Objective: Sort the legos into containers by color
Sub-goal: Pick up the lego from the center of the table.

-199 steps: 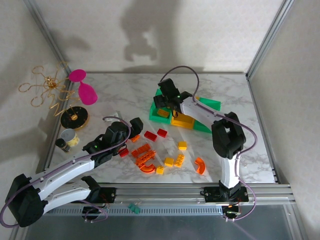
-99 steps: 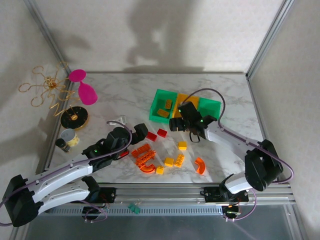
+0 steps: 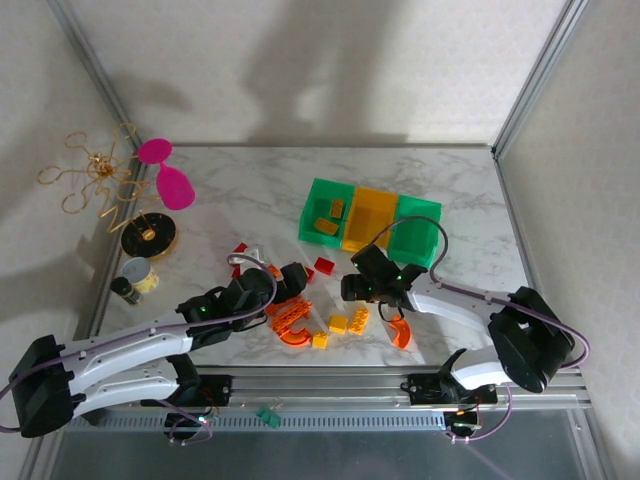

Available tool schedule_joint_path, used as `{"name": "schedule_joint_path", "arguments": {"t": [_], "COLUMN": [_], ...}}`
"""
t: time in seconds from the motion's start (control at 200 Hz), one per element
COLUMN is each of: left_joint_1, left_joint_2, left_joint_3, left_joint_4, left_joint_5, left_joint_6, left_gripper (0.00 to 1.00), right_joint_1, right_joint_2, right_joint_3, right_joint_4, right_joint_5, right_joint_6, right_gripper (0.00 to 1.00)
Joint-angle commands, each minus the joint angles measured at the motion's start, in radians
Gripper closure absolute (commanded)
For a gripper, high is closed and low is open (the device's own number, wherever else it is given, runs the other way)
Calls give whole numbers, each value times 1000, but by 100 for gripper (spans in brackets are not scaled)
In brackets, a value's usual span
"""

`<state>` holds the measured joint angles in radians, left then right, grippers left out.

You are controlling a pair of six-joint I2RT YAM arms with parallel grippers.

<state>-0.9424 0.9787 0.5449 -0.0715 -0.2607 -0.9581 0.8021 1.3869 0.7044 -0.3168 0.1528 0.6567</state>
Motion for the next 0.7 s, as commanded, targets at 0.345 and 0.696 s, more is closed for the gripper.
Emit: {"name": "schedule_joint_path", "arguments": {"t": [0.345, 0.696], "left_joint_1": [-15, -12], "left_joint_2": [16, 7], "left_joint_3": [7, 24], "left_joint_4": [4, -9], "left_joint_5": [-59, -77], "left_joint_6": [-12, 6], "left_gripper": [0, 0], "right_joint_1": [11, 12], "right_joint_2": [103, 44], "right_joint_3": [-3, 43], "right_joint_4": [65, 70], "right_joint_5": [60, 68], "right_joint_6": [-21, -115], "right_gripper": [41, 60]}}
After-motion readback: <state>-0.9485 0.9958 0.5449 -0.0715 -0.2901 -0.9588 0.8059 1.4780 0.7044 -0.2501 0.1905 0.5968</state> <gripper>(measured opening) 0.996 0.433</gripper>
